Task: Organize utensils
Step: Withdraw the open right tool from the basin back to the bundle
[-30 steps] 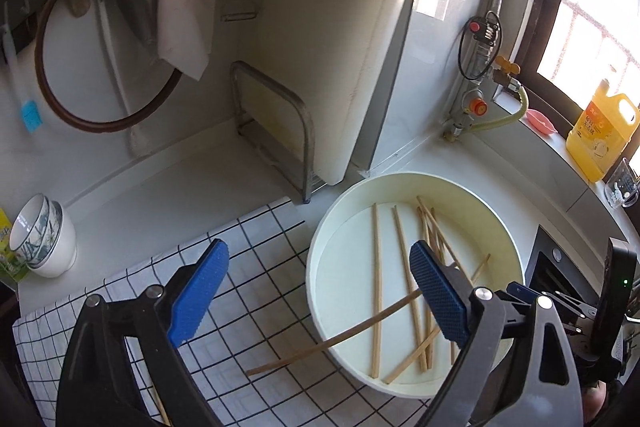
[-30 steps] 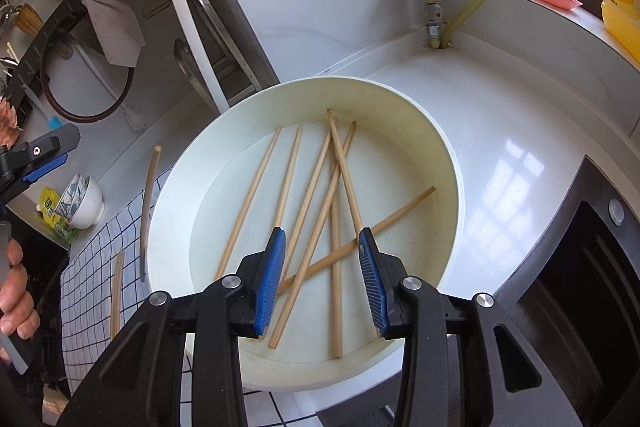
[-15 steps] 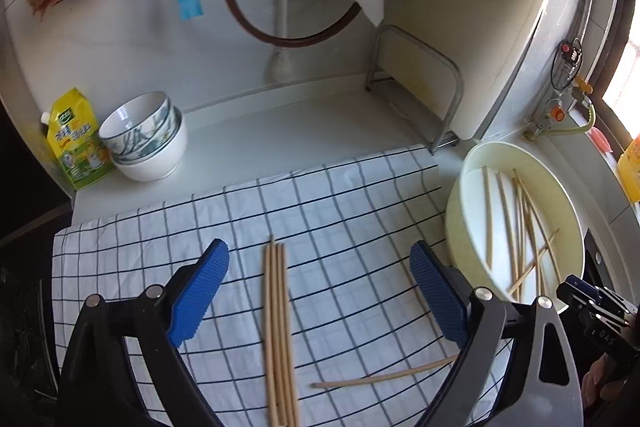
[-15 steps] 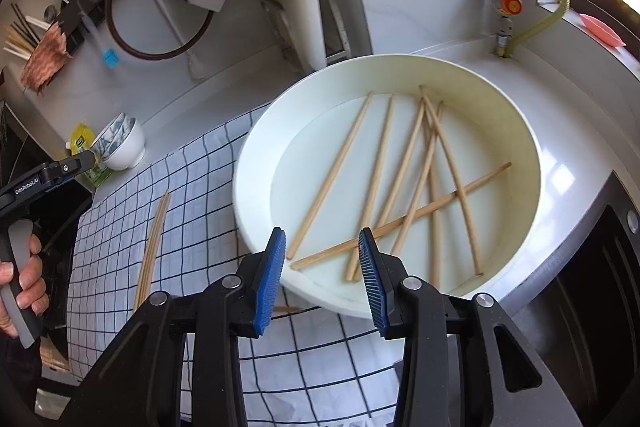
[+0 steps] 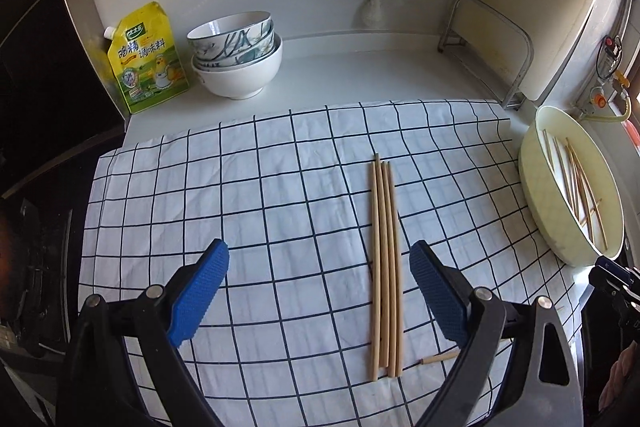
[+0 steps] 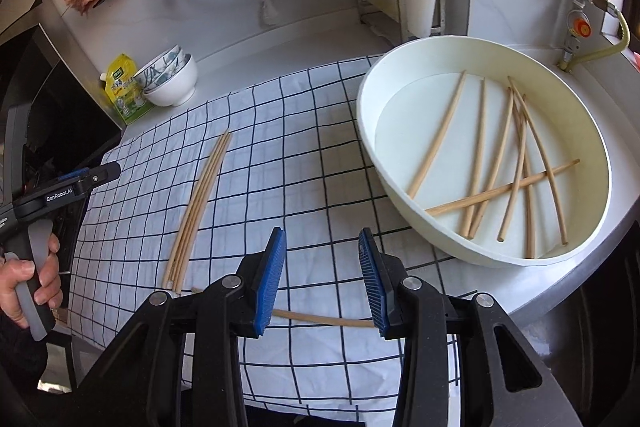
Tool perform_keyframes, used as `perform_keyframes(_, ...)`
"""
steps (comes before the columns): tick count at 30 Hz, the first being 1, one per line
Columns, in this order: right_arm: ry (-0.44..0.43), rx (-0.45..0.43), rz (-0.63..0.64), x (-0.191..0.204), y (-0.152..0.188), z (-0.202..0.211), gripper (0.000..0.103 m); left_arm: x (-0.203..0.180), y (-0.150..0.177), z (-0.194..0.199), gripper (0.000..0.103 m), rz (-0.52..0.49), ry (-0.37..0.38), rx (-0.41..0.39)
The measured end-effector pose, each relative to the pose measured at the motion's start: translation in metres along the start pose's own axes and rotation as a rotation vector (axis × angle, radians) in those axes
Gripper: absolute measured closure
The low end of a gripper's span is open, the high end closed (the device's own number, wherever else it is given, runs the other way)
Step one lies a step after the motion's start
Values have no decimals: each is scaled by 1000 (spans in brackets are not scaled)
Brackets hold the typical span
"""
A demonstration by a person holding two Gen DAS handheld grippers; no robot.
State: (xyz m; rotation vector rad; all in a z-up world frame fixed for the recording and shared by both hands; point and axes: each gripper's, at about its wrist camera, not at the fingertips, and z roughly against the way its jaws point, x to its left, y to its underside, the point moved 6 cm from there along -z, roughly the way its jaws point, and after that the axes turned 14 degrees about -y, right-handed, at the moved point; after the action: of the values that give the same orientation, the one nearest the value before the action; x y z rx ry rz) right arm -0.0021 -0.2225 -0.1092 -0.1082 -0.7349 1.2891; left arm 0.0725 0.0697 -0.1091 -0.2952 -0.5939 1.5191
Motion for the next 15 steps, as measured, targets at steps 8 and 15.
perform_keyframes(8, -32, 34, 20, 39, 3, -37, 63, 10, 17, -15, 13, -33, 3, 17)
perform_keyframes(15, -42, 54, 36, 75, 4, -78, 63, 10, 23, -37, 13, -94, 20, 25)
